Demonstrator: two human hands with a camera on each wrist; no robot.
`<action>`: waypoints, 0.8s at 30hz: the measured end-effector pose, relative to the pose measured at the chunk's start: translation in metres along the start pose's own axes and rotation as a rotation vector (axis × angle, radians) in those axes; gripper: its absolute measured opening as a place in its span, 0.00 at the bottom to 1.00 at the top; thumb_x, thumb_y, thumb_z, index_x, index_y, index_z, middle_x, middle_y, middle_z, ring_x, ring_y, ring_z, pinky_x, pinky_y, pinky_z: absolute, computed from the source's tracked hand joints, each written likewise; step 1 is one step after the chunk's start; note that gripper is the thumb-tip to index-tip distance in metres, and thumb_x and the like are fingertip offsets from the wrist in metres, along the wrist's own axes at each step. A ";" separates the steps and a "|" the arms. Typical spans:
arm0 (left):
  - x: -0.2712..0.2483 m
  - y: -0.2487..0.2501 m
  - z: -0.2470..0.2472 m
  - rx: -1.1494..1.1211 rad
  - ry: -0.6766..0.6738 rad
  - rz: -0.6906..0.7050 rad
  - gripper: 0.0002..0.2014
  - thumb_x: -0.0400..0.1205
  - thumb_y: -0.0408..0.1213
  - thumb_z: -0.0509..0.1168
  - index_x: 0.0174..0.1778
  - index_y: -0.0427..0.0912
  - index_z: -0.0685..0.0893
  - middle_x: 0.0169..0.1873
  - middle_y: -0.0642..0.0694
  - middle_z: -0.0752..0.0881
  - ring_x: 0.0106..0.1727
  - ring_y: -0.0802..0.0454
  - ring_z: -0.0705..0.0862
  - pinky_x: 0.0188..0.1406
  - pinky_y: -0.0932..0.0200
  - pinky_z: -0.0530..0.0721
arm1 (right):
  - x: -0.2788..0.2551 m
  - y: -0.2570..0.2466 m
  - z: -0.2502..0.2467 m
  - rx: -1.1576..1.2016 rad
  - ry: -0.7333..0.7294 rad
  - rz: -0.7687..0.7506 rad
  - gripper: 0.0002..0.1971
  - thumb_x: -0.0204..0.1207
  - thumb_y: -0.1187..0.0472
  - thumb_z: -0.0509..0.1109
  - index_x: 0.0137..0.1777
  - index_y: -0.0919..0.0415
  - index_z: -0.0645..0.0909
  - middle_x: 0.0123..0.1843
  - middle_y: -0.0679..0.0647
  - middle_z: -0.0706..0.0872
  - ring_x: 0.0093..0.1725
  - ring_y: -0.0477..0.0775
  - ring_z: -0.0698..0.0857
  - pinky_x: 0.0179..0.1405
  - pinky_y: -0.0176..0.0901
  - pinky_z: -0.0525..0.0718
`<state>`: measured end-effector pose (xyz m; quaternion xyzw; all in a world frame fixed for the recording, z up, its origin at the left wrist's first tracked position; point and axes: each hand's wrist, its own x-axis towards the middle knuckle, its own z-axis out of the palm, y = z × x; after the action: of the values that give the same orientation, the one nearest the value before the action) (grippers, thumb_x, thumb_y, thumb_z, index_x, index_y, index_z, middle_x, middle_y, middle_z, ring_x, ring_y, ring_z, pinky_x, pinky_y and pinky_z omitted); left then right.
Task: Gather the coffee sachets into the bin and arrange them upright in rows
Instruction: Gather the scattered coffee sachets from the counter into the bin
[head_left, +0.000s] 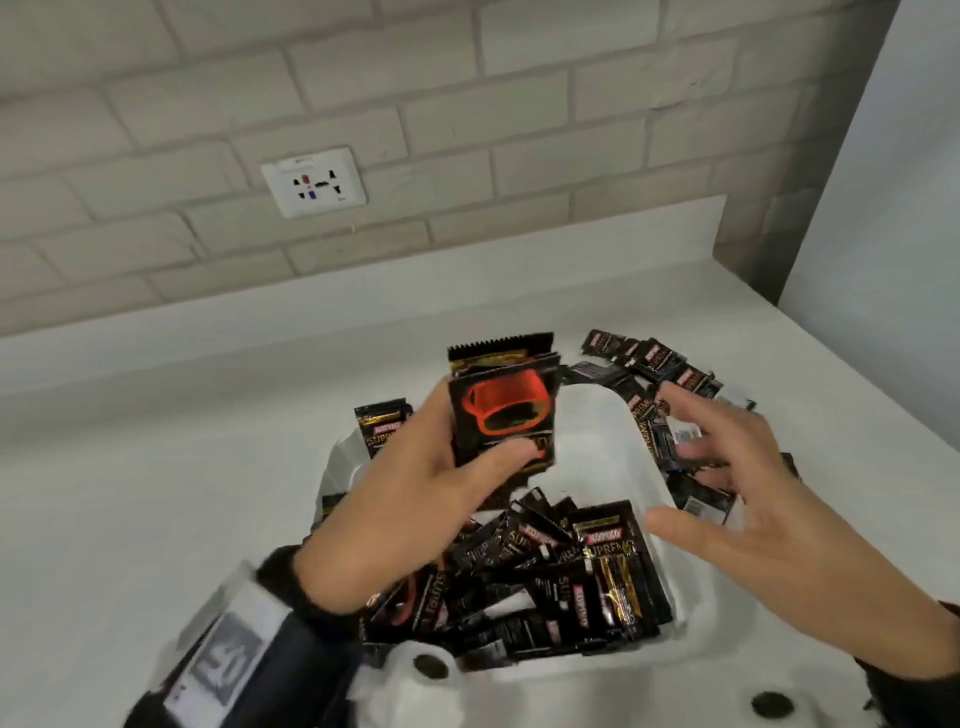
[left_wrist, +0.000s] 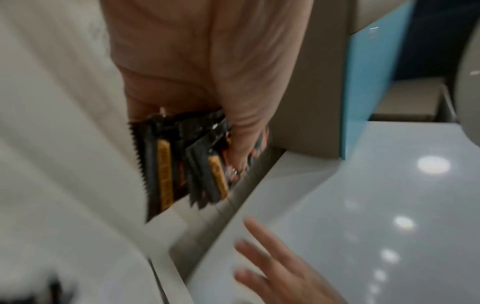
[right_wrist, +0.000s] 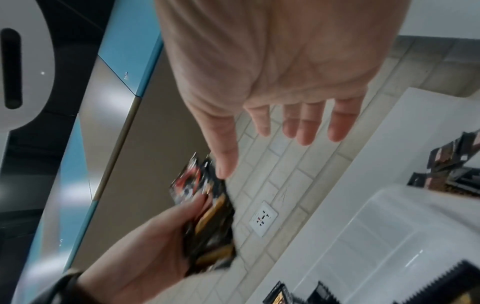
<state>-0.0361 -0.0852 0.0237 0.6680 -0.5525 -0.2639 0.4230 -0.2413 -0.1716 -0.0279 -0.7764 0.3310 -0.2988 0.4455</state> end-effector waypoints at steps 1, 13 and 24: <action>-0.005 -0.005 -0.016 0.073 0.029 -0.011 0.19 0.70 0.60 0.71 0.55 0.67 0.77 0.45 0.70 0.87 0.47 0.69 0.86 0.56 0.57 0.84 | -0.001 0.001 -0.003 -0.016 0.014 -0.004 0.41 0.49 0.23 0.68 0.64 0.15 0.55 0.60 0.18 0.60 0.62 0.20 0.66 0.58 0.14 0.69; -0.054 -0.096 -0.042 0.308 0.048 -0.540 0.43 0.76 0.44 0.70 0.81 0.50 0.49 0.59 0.46 0.72 0.59 0.50 0.76 0.64 0.49 0.77 | -0.016 0.011 -0.011 -0.032 -0.003 0.061 0.35 0.48 0.21 0.66 0.59 0.13 0.61 0.57 0.16 0.63 0.59 0.25 0.72 0.55 0.19 0.74; -0.057 -0.097 -0.025 0.434 0.094 -0.638 0.65 0.47 0.74 0.48 0.83 0.51 0.43 0.80 0.45 0.64 0.80 0.40 0.61 0.78 0.38 0.52 | -0.014 0.047 -0.053 -0.257 0.074 0.205 0.26 0.72 0.52 0.71 0.65 0.32 0.65 0.63 0.39 0.67 0.64 0.41 0.71 0.58 0.27 0.72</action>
<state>0.0200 -0.0204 -0.0529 0.8917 -0.3398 -0.2282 0.1934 -0.3021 -0.2048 -0.0494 -0.7777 0.4600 -0.2353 0.3582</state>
